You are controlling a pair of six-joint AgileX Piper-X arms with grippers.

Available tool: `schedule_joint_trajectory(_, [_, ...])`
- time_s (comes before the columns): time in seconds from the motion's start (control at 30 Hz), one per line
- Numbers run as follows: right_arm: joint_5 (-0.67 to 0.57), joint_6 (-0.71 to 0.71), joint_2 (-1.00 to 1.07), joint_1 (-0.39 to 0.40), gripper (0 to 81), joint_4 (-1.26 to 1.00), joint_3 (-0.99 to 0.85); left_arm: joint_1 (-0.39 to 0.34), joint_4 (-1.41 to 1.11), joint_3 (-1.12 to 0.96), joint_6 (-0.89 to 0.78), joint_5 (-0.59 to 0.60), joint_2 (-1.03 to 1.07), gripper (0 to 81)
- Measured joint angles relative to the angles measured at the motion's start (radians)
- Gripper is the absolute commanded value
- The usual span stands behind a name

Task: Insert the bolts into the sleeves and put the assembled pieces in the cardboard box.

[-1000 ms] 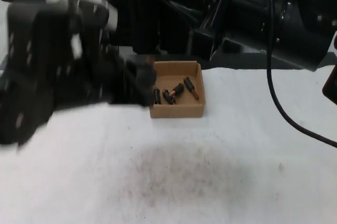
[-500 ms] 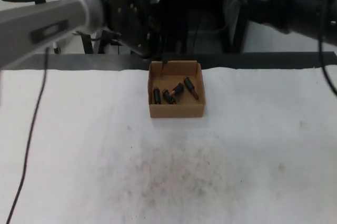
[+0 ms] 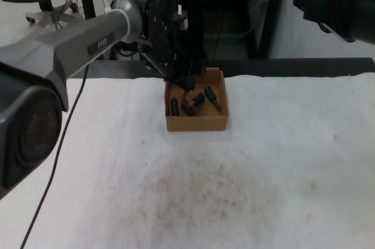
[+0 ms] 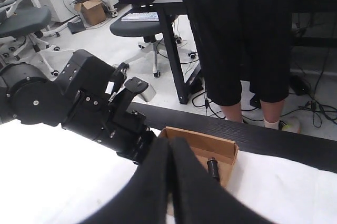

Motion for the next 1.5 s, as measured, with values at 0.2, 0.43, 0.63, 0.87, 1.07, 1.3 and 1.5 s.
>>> schedule_joint_trajectory(0.2, [0.0, 0.0, 0.0, 0.0, 0.8, 0.0, 0.0, 0.0, 0.0, 0.0, 0.005, 0.003, 0.0, 4.4])
schedule_joint_trajectory(0.43, [0.0, 0.0, 0.0, 0.0, 0.8, 0.0, 0.0, 0.0, 0.0, -0.002, 0.005, 0.017, 0.0, 35.9])
schedule_joint_trajectory(0.63, [0.0, 0.0, 0.0, 0.0, 0.8, 0.0, 0.0, 0.0, 0.008, -0.042, 0.005, 0.025, 0.0, 37.0])
schedule_joint_trajectory(0.87, [0.0, 0.0, 0.0, 0.0, 0.8, 0.036, 0.007, 0.0, 0.219, -0.162, -0.002, -0.049, -0.014, 0.2])
schedule_joint_trajectory(1.07, [0.0, 0.026, -0.002, 0.0, 0.8, 0.039, 0.062, -0.028, 0.423, -0.175, 0.059, -0.13, -0.168, 0.3])
schedule_joint_trajectory(1.3, [0.0, 0.089, -0.065, 0.0, 0.8, 0.056, 0.201, -0.079, 0.479, -0.01, 0.146, -0.239, -0.484, 0.3])
schedule_joint_trajectory(1.5, [0.016, 0.037, -0.316, 0.0, 0.8, 0.098, 0.346, -0.087, 0.295, 0.459, 0.1, -0.278, -0.93, 0.3])
